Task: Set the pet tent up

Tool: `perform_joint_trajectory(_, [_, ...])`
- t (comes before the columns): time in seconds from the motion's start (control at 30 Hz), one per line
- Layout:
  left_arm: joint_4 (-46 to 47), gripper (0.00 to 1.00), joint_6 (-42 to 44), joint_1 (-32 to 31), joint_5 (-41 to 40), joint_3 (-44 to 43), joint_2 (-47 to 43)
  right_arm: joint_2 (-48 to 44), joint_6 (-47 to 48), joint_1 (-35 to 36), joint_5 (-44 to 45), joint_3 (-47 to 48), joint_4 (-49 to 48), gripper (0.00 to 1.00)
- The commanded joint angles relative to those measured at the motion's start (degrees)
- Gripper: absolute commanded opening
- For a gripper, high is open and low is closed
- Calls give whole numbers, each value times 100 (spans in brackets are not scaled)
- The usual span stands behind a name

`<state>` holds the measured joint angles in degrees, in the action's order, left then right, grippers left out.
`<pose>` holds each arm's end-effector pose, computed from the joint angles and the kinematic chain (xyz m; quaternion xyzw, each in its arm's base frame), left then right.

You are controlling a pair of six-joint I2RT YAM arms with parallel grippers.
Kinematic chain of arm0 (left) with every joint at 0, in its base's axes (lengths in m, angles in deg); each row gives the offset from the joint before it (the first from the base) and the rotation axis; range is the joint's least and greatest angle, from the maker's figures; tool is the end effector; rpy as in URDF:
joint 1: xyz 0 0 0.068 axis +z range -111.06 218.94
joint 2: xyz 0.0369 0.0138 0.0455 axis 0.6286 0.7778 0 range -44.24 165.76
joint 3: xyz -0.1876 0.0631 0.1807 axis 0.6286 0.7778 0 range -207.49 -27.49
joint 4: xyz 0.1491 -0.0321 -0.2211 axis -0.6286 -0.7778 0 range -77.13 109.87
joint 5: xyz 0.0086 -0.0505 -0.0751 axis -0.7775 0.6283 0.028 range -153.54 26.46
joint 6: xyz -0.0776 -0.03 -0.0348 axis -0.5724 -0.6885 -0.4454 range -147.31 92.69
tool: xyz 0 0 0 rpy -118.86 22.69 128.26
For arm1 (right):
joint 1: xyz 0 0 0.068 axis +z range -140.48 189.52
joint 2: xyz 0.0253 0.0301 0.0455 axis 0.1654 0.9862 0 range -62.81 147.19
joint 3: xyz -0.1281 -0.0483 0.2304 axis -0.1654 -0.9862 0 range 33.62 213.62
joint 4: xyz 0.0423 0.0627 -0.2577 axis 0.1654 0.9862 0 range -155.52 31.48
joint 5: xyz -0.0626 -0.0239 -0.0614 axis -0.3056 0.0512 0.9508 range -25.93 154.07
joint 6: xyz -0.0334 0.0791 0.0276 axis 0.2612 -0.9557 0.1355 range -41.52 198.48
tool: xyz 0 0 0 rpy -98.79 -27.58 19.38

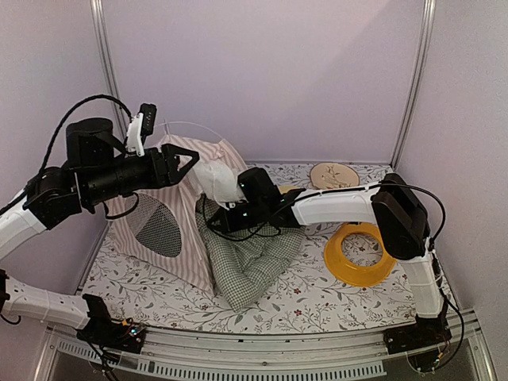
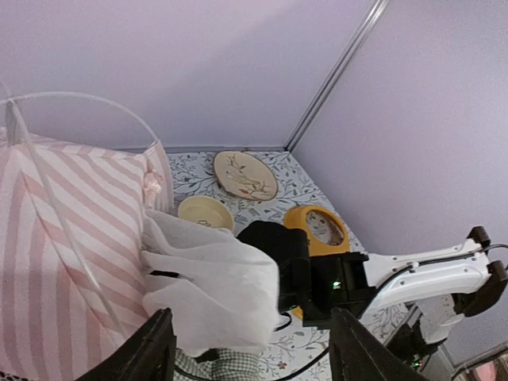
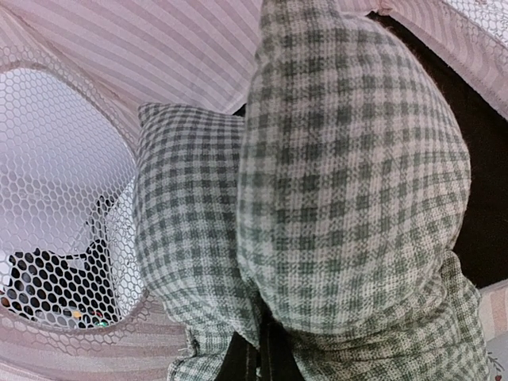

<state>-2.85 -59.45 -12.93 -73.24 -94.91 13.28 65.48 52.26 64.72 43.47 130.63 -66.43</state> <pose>0.1768 -0.2033 0.4005 0.0815 0.7763 -0.3668 0.5060 0.2943 0.4730 0.1614 -0.2997 0.8042 0.4367 0.2696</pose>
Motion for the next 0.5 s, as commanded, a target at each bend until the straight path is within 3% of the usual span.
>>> perform_joint_trajectory(0.0, [-864,62,-330,-62,-1263,-162,202,135,-68,-14,-137,153,-118,0])
perform_joint_trajectory(0.23, [-1263,57,-379,-32,-2011,-311,486,117,-19,-14,-128,145,-57,0])
perform_joint_trajectory(0.47, [-1124,35,-160,-26,-1617,-587,1062,51,67,-2,-96,151,-9,0])
